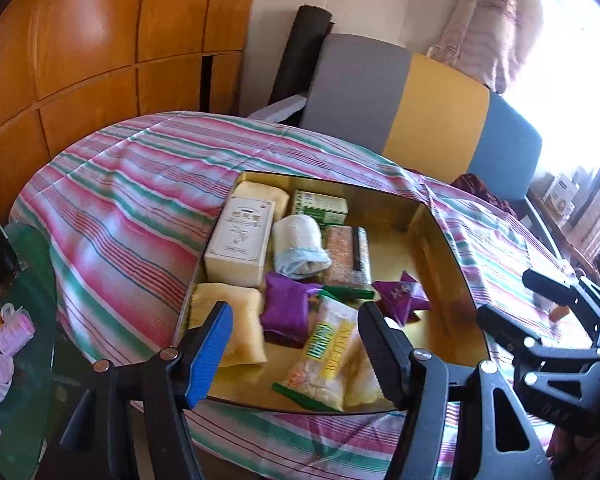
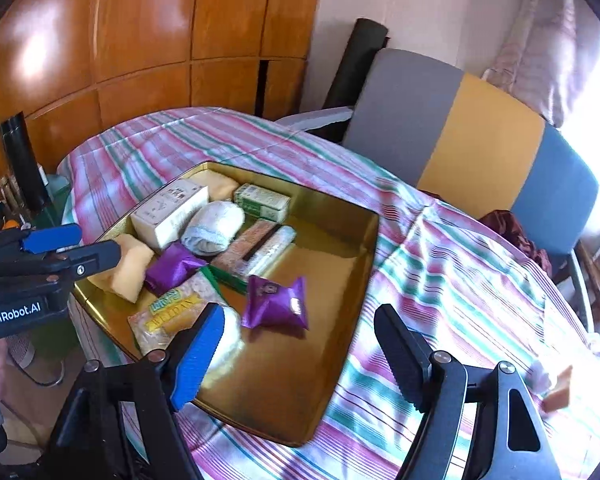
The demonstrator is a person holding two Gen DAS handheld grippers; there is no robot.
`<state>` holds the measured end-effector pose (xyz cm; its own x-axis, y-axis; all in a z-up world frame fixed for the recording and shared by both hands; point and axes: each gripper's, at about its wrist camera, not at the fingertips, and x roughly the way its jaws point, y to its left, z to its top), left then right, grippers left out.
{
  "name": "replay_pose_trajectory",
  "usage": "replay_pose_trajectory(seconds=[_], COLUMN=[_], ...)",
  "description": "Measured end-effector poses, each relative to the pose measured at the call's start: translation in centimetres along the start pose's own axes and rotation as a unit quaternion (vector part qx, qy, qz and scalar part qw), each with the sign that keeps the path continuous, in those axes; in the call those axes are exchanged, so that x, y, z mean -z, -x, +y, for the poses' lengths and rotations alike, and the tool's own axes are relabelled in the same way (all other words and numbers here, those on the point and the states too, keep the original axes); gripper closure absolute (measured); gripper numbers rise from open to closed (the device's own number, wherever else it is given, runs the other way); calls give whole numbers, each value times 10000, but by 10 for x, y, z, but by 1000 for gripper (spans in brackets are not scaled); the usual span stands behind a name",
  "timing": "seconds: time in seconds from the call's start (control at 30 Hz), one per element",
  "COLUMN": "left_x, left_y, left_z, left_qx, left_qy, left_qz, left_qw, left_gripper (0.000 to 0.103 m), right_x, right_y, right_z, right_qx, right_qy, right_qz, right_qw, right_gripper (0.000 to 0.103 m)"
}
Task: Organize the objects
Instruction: 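Carry the purple snack packet into the gold tray and open the right tool, then grasp the yellow sponge with the right tool while the left tool returns to the cloth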
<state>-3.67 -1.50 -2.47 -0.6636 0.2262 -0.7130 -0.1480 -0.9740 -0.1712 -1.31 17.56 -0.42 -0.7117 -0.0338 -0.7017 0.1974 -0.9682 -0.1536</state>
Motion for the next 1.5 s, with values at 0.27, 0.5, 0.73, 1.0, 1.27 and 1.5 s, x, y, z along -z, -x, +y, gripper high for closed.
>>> replay_pose_trajectory(seconds=[0.27, 0.5, 0.73, 1.0, 1.27, 1.5], left_x=[4, 7, 9, 14, 18, 15], left_y=[-3, -8, -10, -12, -19, -24], left_z=[-33, -64, -98, -137, -161, -187], left_qx=[204, 386, 657, 1041, 1220, 1281], left_qy=[-379, -729, -1105, -1553, -1817, -2046], left_qz=[89, 179, 231, 269, 447, 485], left_qw=[9990, 9964, 9914, 9820, 9747, 9692], left_gripper=[37, 37, 37, 37, 37, 37], right_x=[15, 40, 72, 140, 193, 192], right_y=[12, 11, 16, 31, 28, -8], right_z=[-43, -96, -159, -294, -389, -431], right_qx=[323, 689, 1071, 1482, 1670, 1624], right_qy=[-339, -885, -1450, -3510, -5015, -5437], right_qz=[29, 283, 511, 818, 761, 751], right_qw=[9989, 9933, 9823, 9209, 8455, 8200], right_gripper=[25, 25, 25, 25, 25, 25])
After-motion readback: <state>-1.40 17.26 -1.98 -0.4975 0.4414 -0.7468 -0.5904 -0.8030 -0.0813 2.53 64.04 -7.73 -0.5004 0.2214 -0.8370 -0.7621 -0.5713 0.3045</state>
